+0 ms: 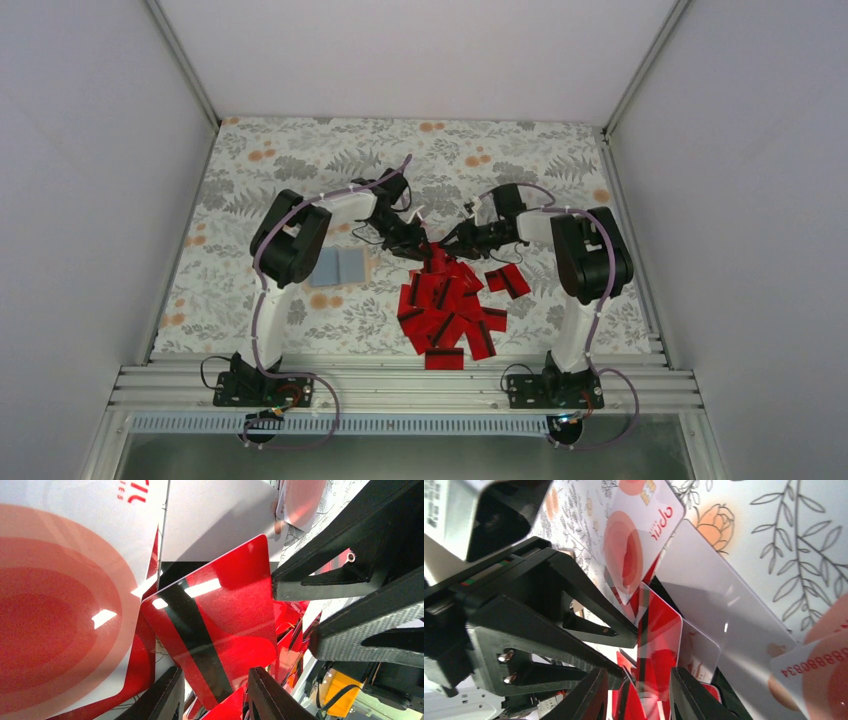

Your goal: Put the credit cards into the card holder

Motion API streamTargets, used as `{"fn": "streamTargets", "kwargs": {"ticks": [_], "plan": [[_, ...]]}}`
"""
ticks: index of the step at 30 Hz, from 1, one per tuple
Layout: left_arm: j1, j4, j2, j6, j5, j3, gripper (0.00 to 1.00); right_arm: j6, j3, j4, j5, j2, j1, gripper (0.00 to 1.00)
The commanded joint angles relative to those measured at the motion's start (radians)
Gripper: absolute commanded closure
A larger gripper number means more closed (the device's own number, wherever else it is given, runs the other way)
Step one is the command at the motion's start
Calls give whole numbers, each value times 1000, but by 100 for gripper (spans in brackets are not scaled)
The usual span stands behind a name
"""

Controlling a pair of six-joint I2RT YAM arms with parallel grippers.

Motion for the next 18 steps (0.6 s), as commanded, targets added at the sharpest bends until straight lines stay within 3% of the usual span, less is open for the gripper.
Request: {"fn": "streamTargets", "kwargs": {"ticks": [1, 12, 18], "plan": [[-27, 89, 63, -5, -19, -29, 66, 27, -10, 70, -171, -13, 44, 68], [-14, 108, 68, -2, 3, -48, 67, 39, -35, 111, -215, -9, 49, 69], [-7, 111, 71, 1, 7, -49, 67, -18, -29, 35, -138, 7, 54, 70]]}}
